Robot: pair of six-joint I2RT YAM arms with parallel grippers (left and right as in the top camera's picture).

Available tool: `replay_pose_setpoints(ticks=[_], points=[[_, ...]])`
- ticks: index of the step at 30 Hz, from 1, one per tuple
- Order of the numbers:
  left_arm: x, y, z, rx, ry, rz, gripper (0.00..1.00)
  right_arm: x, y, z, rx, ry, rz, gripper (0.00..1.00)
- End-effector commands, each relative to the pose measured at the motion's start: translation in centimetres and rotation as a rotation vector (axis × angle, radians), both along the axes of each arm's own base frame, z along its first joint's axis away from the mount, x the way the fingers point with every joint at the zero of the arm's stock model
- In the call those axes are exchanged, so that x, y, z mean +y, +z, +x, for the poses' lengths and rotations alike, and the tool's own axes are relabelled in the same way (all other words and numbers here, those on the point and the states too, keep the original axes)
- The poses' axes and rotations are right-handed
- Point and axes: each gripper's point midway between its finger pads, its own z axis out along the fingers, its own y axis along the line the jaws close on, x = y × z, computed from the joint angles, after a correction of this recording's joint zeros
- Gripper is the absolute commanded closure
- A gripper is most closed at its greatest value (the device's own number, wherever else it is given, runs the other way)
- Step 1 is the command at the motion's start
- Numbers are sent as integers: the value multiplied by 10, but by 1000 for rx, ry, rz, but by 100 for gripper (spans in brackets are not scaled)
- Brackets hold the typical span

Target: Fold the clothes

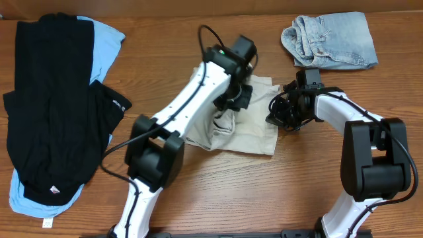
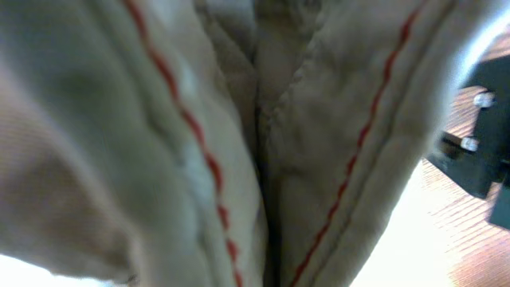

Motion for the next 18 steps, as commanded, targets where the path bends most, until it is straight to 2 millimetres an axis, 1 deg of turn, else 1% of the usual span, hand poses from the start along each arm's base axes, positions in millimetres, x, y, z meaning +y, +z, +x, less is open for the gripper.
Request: replay_pose_setpoints(ticks=[1,8,14,15,16,18], points=[[-18,1,-11,57,32,-70,96,-5,-25,-12,64,-6,-43,96],[-53,16,-16,95,-8,-245,96,-5,-25,-11,62,-7,-42,96],[-67,19,-22,102,-21,-283,95,-5,-25,-11,64,-15,-41,96],[-69,20,-23,97,-25,-285,85,-5,-25,-11,68,-22,-41,96],[-70,20,-23,94,-29,-287,60,-5,-25,-10,66,-24,-39,96],[-70,19,-22,89,-29,-284,26,-4,-24,-9,62,-26,-35,96]])
